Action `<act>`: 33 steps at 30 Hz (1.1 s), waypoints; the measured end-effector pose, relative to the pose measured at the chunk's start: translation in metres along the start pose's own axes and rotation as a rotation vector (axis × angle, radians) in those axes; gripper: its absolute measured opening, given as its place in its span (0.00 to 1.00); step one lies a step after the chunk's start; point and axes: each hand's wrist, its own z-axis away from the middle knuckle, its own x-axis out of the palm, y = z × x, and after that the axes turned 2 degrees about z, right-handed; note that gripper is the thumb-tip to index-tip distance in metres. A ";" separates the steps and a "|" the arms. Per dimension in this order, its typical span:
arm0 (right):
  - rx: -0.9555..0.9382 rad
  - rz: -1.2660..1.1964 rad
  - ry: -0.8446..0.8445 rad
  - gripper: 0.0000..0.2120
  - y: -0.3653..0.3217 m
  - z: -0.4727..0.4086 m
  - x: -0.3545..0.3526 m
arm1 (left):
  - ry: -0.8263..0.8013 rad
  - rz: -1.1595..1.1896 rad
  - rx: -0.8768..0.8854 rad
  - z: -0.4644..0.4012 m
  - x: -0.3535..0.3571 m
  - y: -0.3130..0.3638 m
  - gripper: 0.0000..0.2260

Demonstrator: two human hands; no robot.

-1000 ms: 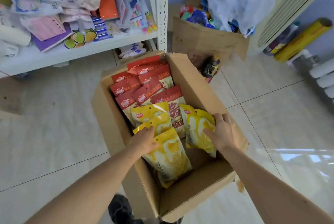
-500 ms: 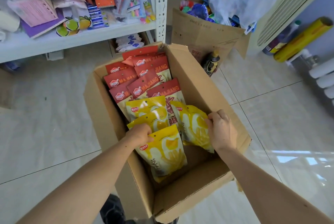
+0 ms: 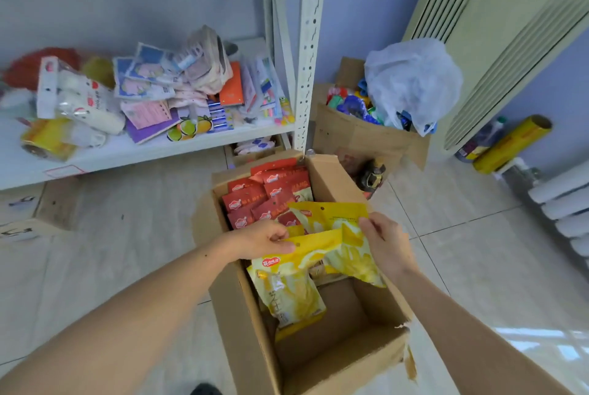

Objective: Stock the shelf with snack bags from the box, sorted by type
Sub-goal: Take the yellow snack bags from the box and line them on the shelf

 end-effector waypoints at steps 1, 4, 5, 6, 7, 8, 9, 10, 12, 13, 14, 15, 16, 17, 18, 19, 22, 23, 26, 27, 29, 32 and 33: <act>-0.001 -0.022 -0.012 0.16 -0.013 0.001 -0.010 | 0.009 -0.004 0.023 0.010 -0.012 0.014 0.15; 0.005 -0.129 -0.048 0.17 -0.056 0.007 -0.037 | 0.073 0.000 0.090 0.039 -0.045 0.054 0.16; 0.001 -0.183 -0.047 0.17 -0.070 0.010 -0.045 | 0.104 0.002 0.103 0.049 -0.054 0.068 0.17; 0.001 -0.249 -0.040 0.17 -0.084 0.013 -0.053 | 0.139 0.001 0.113 0.058 -0.064 0.079 0.17; 0.005 -0.316 -0.030 0.16 -0.097 0.015 -0.061 | 0.172 0.002 0.124 0.067 -0.072 0.090 0.17; 0.011 -0.377 -0.018 0.16 -0.109 0.018 -0.068 | 0.203 0.017 0.128 0.076 -0.080 0.100 0.16; 0.011 -0.427 -0.009 0.16 -0.121 0.021 -0.076 | 0.231 0.038 0.129 0.084 -0.087 0.110 0.15; 0.002 -0.460 -0.007 0.17 -0.133 0.024 -0.083 | 0.261 0.052 0.128 0.093 -0.093 0.120 0.14; -0.038 -0.496 -0.026 0.17 -0.156 0.031 -0.097 | 0.320 0.076 0.120 0.109 -0.106 0.138 0.12; -0.058 -0.510 -0.043 0.16 -0.168 0.034 -0.106 | 0.350 0.100 0.123 0.118 -0.111 0.147 0.11; -0.080 -0.518 -0.059 0.14 -0.179 0.037 -0.114 | 0.380 0.122 0.127 0.126 -0.117 0.155 0.11; -0.105 -0.515 -0.068 0.13 -0.189 0.039 -0.122 | 0.409 0.139 0.134 0.135 -0.121 0.163 0.11; -0.135 -0.504 -0.072 0.14 -0.199 0.040 -0.130 | 0.441 0.154 0.140 0.144 -0.126 0.171 0.11; -0.166 -0.487 -0.065 0.13 -0.210 0.042 -0.138 | 0.477 0.168 0.153 0.154 -0.131 0.179 0.12; -0.198 -0.474 -0.051 0.11 -0.221 0.043 -0.147 | 0.520 0.179 0.168 0.163 -0.135 0.186 0.12; -0.235 -0.466 -0.036 0.10 -0.234 0.045 -0.155 | 0.567 0.181 0.186 0.172 -0.140 0.191 0.12; -0.311 -0.460 -0.007 0.08 -0.271 0.049 -0.177 | 0.743 0.232 0.228 0.197 -0.152 0.205 0.09; -0.325 -0.463 -0.005 0.08 -0.283 0.051 -0.183 | 0.806 0.289 0.241 0.206 -0.156 0.209 0.09; -0.350 -0.493 -0.009 0.08 -0.317 0.054 -0.196 | 1.008 0.343 0.243 0.232 -0.166 0.217 0.14; -0.351 -0.513 -0.006 0.08 -0.329 0.055 -0.198 | 1.058 0.355 0.227 0.239 -0.169 0.218 0.15; -0.351 -0.559 0.008 0.08 -0.350 0.055 -0.202 | 1.088 0.478 0.222 0.254 -0.174 0.217 0.21; -0.327 -0.646 0.036 0.09 -0.380 0.053 -0.201 | 0.996 0.673 0.257 0.271 -0.184 0.206 0.29; -0.322 -0.679 0.036 0.09 -0.390 0.052 -0.200 | 0.932 0.701 0.271 0.275 -0.187 0.202 0.30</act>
